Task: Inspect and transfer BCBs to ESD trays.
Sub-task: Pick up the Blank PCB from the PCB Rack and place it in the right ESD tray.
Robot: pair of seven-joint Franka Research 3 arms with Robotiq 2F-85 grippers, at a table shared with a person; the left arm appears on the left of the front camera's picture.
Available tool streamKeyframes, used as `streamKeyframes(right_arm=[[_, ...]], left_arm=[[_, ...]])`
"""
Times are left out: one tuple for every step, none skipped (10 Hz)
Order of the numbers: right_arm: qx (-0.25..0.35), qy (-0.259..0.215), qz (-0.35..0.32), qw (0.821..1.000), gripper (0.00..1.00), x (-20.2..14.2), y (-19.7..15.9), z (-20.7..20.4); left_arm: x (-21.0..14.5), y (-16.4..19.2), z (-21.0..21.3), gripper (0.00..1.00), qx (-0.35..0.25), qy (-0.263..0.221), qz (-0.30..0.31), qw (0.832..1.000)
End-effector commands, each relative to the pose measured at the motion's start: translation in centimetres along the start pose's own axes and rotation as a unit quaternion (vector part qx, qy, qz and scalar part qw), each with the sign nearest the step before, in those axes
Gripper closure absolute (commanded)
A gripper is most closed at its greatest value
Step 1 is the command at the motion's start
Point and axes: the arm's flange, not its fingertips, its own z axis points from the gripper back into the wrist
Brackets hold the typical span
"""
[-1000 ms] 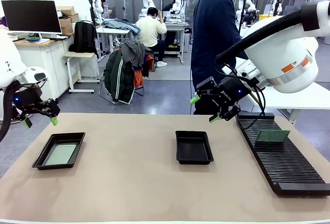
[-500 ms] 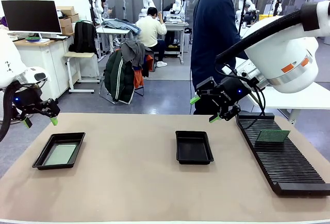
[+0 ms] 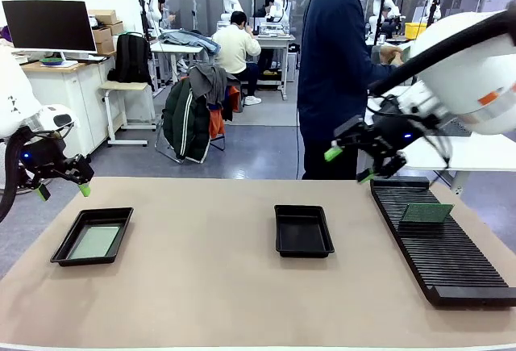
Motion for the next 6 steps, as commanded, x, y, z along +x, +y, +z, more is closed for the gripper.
streamKeyframes(right_arm=[[-0.027,-0.002,0.129,0.991,0.0,-0.6,-3.2,5.8],[-0.047,-0.002,0.2,0.979,0.0,-0.4,-4.7,8.9],[-0.072,0.008,0.253,0.965,0.0,-0.1,-6.3,11.5],[-0.094,0.011,0.302,0.949,0.0,0.5,-7.8,14.0],[-0.107,0.034,0.362,0.926,0.0,1.0,-9.1,16.1],[-0.118,0.053,0.411,0.902,0.0,1.6,-10.2,18.0]], left_arm=[[-0.2,0.1,-0.3,0.0,0.002,-0.008,0.001,1.0],[-0.2,0.1,-0.3,0.0,0.002,-0.008,0.001,1.0],[-0.2,0.1,-0.3,0.0,0.002,-0.008,0.001,1.0],[-0.2,0.1,-0.3,0.0,0.002,-0.008,0.001,1.0],[-0.2,0.1,-0.3,0.0,0.002,-0.008,0.001,1.0],[-0.2,0.1,-0.3,0.0,0.002,-0.008,0.001,1.0]])
